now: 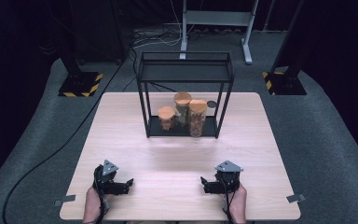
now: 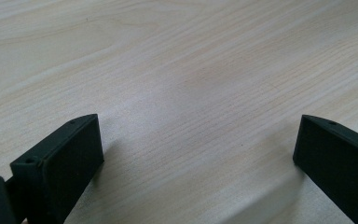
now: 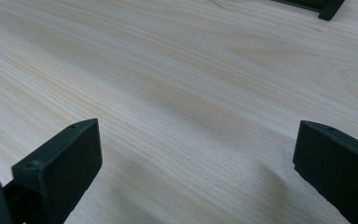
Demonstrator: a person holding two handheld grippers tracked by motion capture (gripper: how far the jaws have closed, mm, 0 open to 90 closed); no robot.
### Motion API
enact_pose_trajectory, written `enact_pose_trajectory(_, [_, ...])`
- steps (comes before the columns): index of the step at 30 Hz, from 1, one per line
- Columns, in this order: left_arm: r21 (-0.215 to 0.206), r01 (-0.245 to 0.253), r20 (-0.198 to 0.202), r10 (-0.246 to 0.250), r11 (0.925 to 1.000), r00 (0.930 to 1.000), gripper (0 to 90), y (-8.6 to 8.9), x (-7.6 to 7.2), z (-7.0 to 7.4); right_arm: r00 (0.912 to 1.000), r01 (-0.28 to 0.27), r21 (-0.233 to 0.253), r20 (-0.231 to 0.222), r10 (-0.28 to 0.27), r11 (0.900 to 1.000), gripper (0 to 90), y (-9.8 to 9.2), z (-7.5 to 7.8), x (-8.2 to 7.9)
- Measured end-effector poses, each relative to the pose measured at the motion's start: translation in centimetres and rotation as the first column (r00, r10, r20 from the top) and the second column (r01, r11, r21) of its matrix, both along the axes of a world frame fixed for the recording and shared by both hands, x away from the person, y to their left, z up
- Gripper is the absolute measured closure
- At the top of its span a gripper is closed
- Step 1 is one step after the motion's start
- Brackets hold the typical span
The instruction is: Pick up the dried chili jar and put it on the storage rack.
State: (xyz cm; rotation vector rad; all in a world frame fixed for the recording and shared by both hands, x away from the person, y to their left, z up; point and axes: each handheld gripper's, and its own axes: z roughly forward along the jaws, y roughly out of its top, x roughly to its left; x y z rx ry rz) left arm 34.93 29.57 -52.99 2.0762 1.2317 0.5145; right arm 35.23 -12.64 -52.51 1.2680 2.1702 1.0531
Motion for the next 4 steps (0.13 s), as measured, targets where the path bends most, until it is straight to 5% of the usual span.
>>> enact_pose_trajectory(4, [0.000, 0.000, 0.000, 0.000, 1.0000, 1.0000, 0.8, 0.00, 0.00, 0.00, 0.9999, -0.014, -0.010, -0.006, 0.014, 1.000, 0.3, 0.04, -0.03, 0.11])
